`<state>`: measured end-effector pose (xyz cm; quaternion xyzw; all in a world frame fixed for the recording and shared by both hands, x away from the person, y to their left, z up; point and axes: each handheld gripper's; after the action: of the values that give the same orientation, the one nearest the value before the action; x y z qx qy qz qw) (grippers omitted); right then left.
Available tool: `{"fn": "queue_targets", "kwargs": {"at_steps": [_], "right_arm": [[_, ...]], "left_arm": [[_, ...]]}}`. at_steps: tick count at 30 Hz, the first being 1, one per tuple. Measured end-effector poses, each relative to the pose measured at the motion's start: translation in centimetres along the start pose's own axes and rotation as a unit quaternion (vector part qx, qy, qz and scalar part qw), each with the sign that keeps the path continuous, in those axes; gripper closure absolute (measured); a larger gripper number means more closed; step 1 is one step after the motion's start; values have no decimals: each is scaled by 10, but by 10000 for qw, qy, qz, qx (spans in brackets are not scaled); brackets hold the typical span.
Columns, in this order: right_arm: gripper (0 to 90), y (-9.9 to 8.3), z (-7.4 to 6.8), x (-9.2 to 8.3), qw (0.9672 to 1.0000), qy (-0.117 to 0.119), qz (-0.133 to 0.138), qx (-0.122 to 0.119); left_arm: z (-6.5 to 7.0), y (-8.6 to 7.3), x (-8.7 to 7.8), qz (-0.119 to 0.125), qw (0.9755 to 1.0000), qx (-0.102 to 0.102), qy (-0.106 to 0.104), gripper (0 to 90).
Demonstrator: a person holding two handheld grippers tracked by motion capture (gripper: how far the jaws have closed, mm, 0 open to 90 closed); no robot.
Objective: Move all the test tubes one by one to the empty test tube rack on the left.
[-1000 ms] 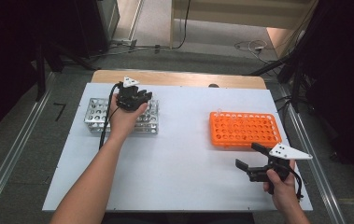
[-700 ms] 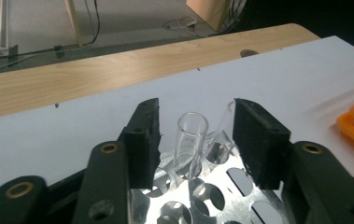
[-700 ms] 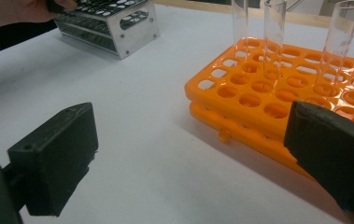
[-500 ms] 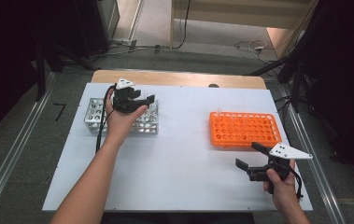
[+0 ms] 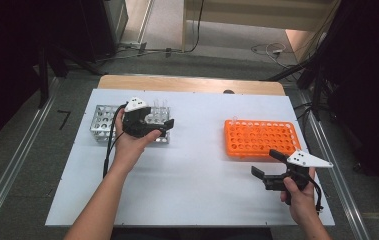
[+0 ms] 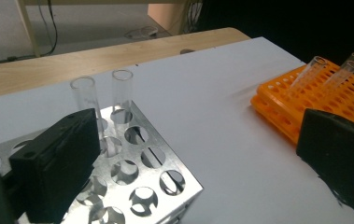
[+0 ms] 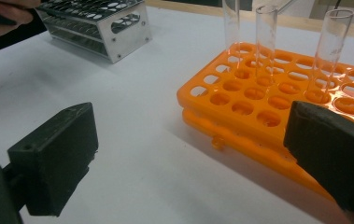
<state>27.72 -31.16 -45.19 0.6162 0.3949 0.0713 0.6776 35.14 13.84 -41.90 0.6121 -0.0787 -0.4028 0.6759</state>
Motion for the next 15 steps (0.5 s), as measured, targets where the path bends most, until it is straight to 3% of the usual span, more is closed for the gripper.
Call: {"fn": "queue_targets", "kwargs": {"at_steps": [7, 9, 15], "right_arm": [[15, 8, 5, 2, 9998, -149, 17, 98], [15, 12, 6, 3, 9997, -199, 20, 159], [15, 21, 12, 7, 9990, -363, -37, 240]], "left_arm": [[18, -10, -20, 167, 9996, -58, -230, 0], [23, -14, -22, 141, 9998, 22, -140, 0], [33, -28, -31, 198, 9996, 48, -173, 0]]}}
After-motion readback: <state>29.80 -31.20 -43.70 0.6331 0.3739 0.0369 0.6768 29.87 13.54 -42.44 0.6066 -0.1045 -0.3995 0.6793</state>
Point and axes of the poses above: each handheld gripper's, and its own axes: x roughly forward along the jaws, y roughly out of its top, z roughly to its right, and after that the axes turned 6 degrees about -y, right-handed
